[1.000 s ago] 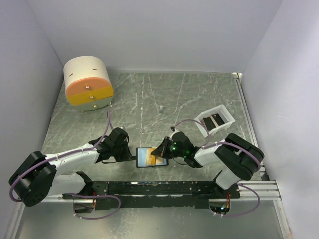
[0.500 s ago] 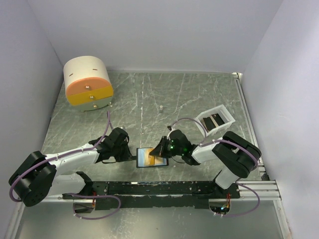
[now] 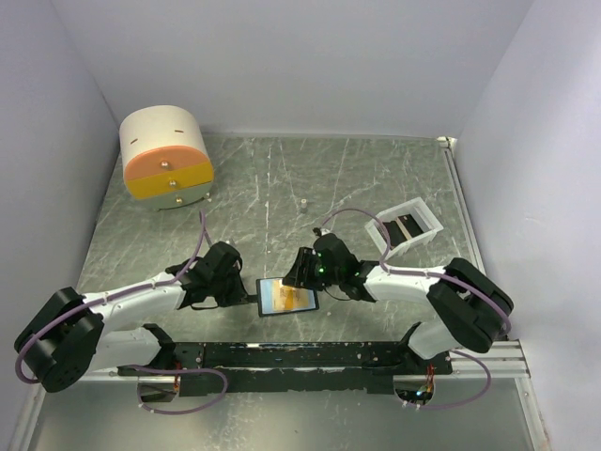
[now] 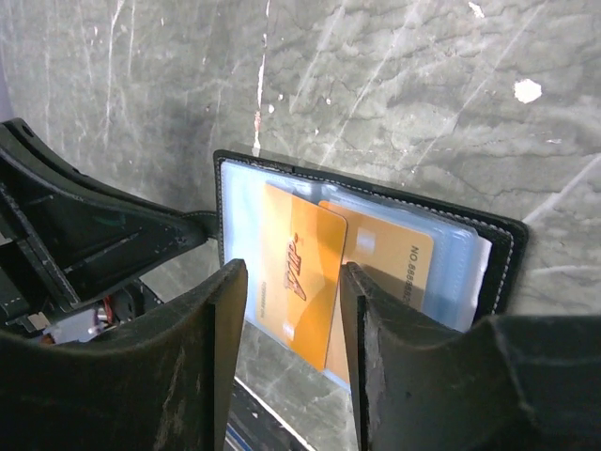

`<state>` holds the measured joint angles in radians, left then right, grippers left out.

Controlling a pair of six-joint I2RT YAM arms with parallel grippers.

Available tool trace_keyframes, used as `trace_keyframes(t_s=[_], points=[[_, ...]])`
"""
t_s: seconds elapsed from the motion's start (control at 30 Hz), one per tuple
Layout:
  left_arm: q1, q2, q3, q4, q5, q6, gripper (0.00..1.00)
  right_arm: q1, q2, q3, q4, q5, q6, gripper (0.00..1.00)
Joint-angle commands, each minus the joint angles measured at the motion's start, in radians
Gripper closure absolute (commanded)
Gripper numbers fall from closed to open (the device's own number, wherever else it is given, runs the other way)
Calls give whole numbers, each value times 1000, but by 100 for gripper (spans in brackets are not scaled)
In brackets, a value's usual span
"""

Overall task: Put the credit cards into the card holder
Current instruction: Insert the credit card into the card holder.

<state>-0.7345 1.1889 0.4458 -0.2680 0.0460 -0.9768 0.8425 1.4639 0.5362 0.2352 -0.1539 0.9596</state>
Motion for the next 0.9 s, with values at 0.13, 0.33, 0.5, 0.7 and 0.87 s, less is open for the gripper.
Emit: trace_keyframes(t_s=[0.13,0.33,0.5,0.7,0.87], points=[[-1,-13,-29,-56,-16,6,93,24,-35,16,-102,30,-26,55],[-2,7,-14,-51,-12,16,93,51,-10,26,-82,26,-16,58],[-2,13,-14,-44,-9,19,93,59,9,21,-55,19,-8,58],[-1,21,-9,-40,-3,23,93,67,27,19,-6,1,-7,58],[-1,19,-6,-43,-5,23,93,70,41,18,29,-15,-7,59]])
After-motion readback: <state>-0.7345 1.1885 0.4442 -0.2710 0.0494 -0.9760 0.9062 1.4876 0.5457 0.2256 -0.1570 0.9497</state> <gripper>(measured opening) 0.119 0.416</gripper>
